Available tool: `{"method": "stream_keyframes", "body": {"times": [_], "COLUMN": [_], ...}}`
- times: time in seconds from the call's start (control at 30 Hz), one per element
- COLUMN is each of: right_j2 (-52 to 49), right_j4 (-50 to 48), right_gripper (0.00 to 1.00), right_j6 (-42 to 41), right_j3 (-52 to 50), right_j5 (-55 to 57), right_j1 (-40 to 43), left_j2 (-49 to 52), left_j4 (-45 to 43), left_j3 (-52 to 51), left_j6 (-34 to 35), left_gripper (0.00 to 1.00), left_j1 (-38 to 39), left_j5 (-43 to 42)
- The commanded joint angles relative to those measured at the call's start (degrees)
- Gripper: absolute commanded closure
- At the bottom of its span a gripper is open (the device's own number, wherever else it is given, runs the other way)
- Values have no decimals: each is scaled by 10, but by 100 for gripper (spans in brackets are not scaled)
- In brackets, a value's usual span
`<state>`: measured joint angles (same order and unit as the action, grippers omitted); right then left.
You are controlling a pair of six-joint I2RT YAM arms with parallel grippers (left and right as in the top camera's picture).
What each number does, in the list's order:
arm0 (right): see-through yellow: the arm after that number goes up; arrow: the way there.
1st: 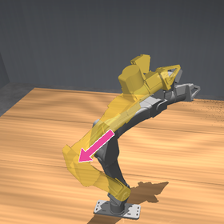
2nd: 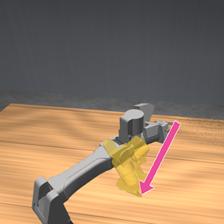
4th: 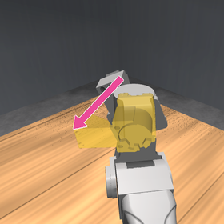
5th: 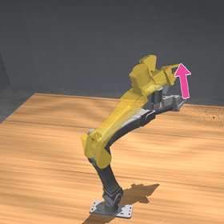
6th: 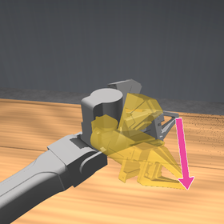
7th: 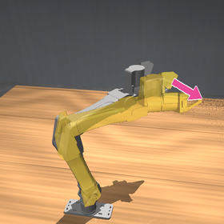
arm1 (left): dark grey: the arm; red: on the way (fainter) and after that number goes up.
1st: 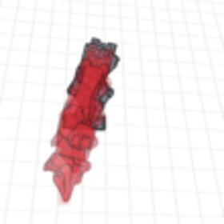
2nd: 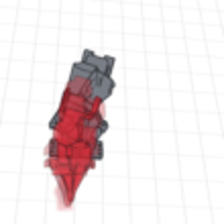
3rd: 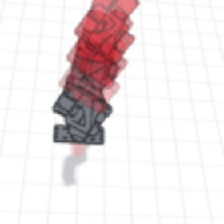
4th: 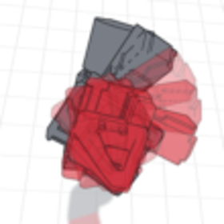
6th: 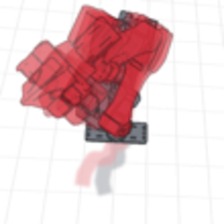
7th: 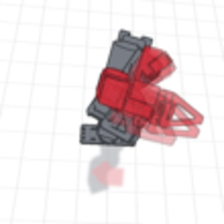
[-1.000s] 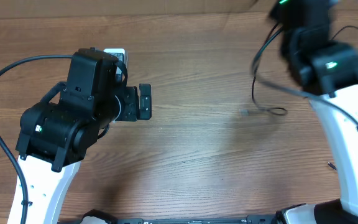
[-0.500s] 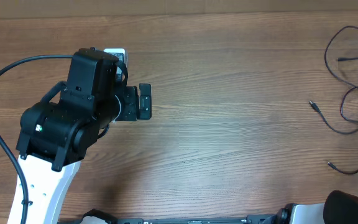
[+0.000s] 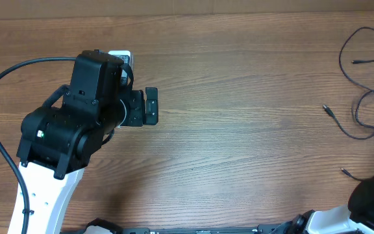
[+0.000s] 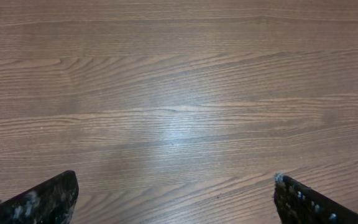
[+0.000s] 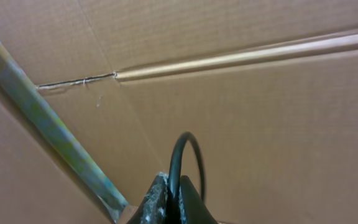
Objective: Untangle cables
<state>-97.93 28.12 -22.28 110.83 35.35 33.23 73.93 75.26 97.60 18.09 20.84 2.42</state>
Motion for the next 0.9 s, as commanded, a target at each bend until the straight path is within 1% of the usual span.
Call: {"method": "stream_keyframes", "body": {"times": [0.0,0.1,0.27,0.3,0.37,0.4,0.53,0.6,0.67,0.77,0.8,0.83,0.87], "right_j2": [-12,-16,-33,-42,-48,-50,-50,-50,-50,-50,-50,-50,-50], "right_j4": [1,8,56,73,86,91,100,113,132,159,167,191,204], "right_gripper": [96,96,96,77,31,0,0,0,0,0,0,0,0], "right_j6": [-7,-7,-7,-7,-7,-7,-6,-6,-6,-6,-6,-4,-4], "right_j3": [1,1,1,0,0,0,0,0,0,0,0,0,0], "right_j5": [-4,-4,-8,-34,-70,-96,-109,-145,-212,-349,-376,-436,-453], "right_j1": [0,1,3,3,3,3,3,3,3,2,2,1,0], "left_j2": [-1,-1,-1,-1,-1,-1,-1,-1,-1,-1,-1,-1,-1], "left_j4": [-1,-1,-1,-1,-1,-1,-1,-1,-1,-1,-1,-1,-1], "left_j3": [12,12,12,12,12,12,12,12,12,12,12,12,12], "left_j6": [2,2,2,2,2,2,2,2,2,2,2,2,2], "left_gripper": [0,0,0,0,0,0,0,0,0,0,0,0,0], "left_j1": [-2,-2,-2,-2,-2,-2,-2,-2,-2,-2,-2,-2,-2], "left_j5": [4,4,4,3,3,4,4,4,4,4,4,4,4]}}
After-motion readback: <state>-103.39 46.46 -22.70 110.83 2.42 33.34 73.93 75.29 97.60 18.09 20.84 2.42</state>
